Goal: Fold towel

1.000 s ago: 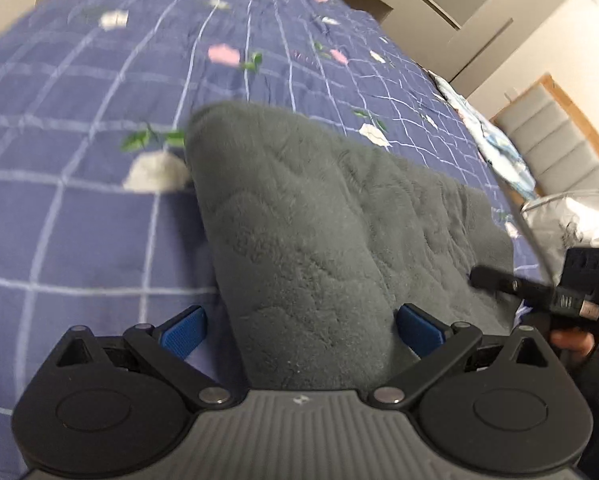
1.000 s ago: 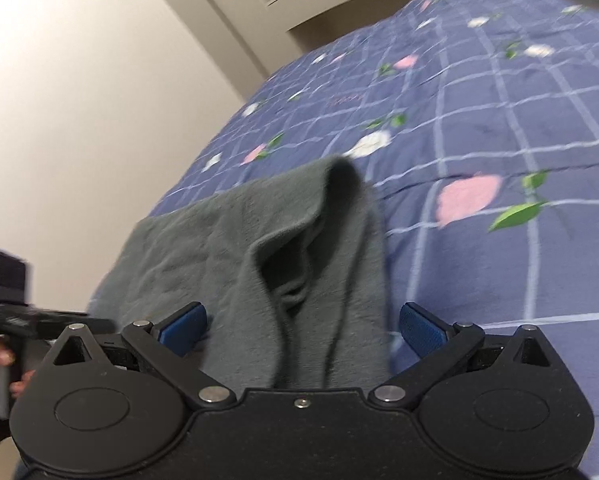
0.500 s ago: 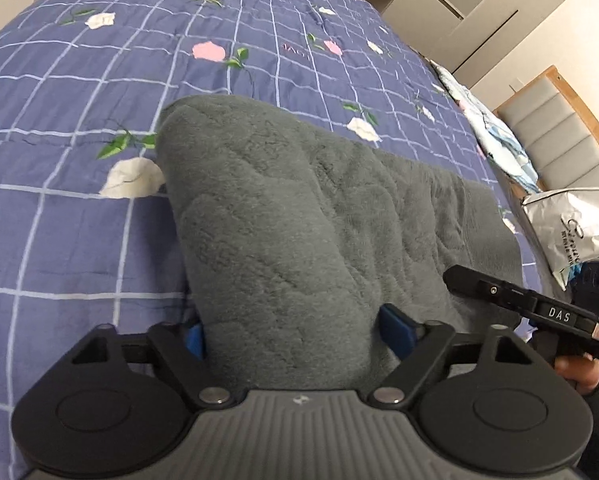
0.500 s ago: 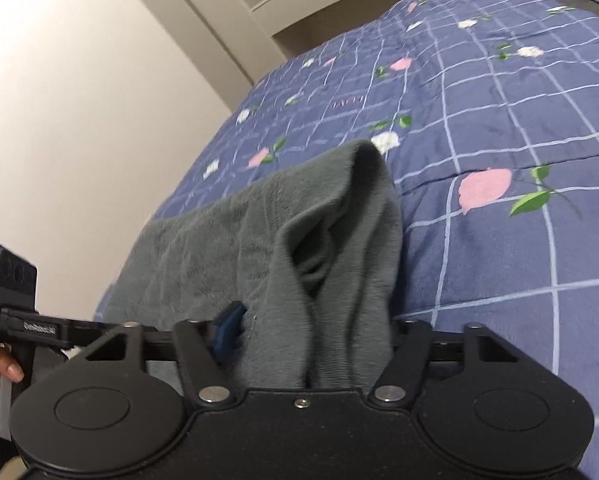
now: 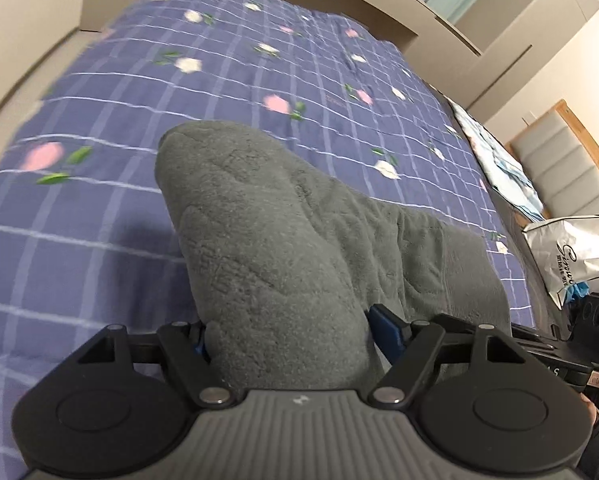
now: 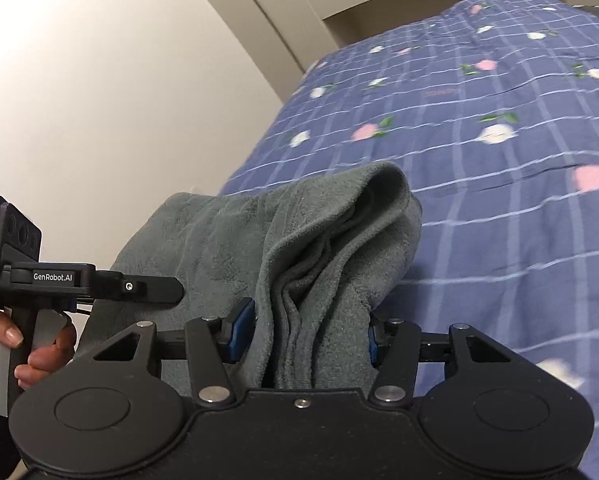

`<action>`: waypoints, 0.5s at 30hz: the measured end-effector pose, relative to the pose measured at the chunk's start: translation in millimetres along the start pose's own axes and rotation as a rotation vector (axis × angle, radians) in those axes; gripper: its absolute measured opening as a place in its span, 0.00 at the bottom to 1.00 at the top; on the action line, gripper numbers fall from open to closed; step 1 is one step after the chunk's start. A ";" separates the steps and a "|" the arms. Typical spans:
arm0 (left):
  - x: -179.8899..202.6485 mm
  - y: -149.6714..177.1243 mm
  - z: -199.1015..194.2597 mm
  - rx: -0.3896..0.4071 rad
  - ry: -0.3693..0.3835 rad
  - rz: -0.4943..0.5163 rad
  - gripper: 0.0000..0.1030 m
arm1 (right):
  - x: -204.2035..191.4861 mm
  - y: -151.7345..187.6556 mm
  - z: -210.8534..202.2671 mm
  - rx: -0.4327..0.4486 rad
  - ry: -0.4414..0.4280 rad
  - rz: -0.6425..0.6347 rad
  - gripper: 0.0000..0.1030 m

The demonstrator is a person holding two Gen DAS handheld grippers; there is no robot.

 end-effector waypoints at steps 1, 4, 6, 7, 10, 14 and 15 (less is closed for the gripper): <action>-7.9 3.3 -9.1 0.004 -0.010 -0.003 0.76 | -11.6 4.7 1.5 0.001 -0.012 0.003 0.53; -33.0 16.7 -29.2 0.007 -0.040 -0.019 0.76 | -41.3 23.6 11.0 -0.007 -0.031 -0.002 0.53; -49.4 27.4 -36.3 0.001 -0.057 -0.034 0.76 | -56.6 39.5 18.1 -0.022 -0.032 -0.011 0.53; -56.4 31.7 -37.6 -0.004 -0.062 -0.039 0.76 | -62.1 47.1 21.9 -0.030 -0.029 -0.012 0.53; -76.6 47.3 -33.9 -0.026 -0.075 -0.065 0.76 | -69.8 67.3 33.4 -0.048 0.008 -0.014 0.53; -88.1 59.1 -31.8 0.000 -0.071 -0.079 0.80 | -67.8 75.9 33.6 -0.007 0.050 0.006 0.59; -89.6 61.3 -33.3 0.005 -0.075 -0.084 0.82 | -68.7 76.6 32.3 0.000 0.065 0.004 0.64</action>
Point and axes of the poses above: each gripper's, at about its wrist camera, not at the fingertips, and z roughly the way its jaws point, x to its right, y to its underside, the point moved 8 cm from there along z, roughly the way its jaws point, and after that the axes turned 5 degrees about y, right-handed, at the moved point
